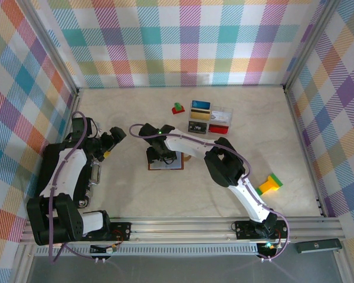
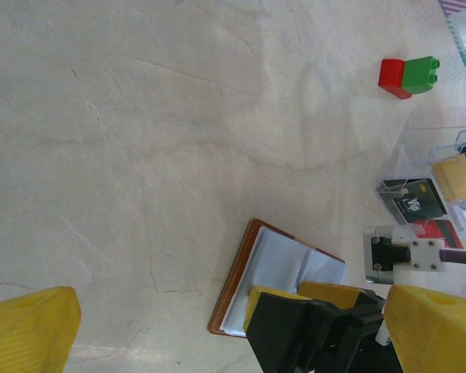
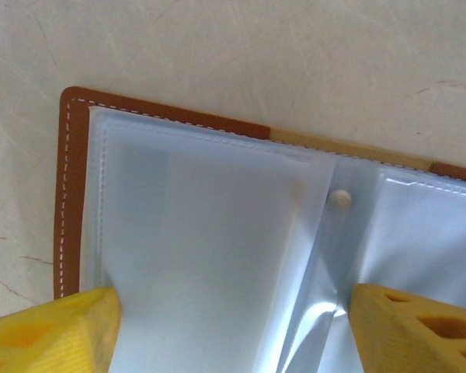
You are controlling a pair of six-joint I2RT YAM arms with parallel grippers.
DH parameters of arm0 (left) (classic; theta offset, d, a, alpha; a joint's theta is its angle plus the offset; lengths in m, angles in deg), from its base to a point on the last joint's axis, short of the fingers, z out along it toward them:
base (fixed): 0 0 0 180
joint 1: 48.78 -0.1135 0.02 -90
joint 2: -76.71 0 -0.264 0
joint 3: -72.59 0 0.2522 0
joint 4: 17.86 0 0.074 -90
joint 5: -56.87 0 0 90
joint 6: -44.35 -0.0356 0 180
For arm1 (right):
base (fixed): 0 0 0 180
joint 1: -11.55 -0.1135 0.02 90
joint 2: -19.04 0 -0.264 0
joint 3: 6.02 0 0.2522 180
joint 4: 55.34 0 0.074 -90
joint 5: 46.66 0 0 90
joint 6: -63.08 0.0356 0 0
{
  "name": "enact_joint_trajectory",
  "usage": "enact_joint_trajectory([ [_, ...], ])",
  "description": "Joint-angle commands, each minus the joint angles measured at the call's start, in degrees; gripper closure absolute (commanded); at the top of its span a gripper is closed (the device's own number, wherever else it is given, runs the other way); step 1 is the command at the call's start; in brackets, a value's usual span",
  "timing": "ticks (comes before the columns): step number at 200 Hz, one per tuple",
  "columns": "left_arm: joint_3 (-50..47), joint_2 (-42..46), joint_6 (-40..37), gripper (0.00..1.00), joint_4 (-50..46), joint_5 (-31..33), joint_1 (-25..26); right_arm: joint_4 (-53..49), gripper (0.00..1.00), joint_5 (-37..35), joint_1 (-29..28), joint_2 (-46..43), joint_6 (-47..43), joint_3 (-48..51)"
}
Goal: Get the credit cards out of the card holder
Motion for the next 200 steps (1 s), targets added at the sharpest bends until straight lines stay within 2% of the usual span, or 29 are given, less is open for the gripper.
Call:
enact_joint_trajectory([
  [1, -0.54, -0.59, -0.52, 0.0, 0.56, -1.58, -0.99, -4.97, 0.23, -0.65, -0.47, 2.69, -0.32, -0.72],
  [53, -0.77, -1.69, -0.4, 0.0, 0.92, -2.42, -0.99, -2.92, 0.29, 0.44, -0.21, 2.51, 0.77, 3.52],
  [127, -0.84, -4.49, 0.62, 0.03, 1.05, -5.47, -0.83, 5.12, 0.47, 3.19, 1.54, -1.92, 1.24, 11.64],
  [183, -1.77, -9.51, 3.92, 0.13, 5.65, -8.03, 3.62, 10.57, 0.58, 4.67, 2.6, -4.86, 0.2, 16.16],
  [200, -1.37, -12.16, 4.84, 0.21, 7.39, -9.05, 5.62, 11.18, 0.61, 4.81, 2.68, -5.38, -0.45, 16.7],
])
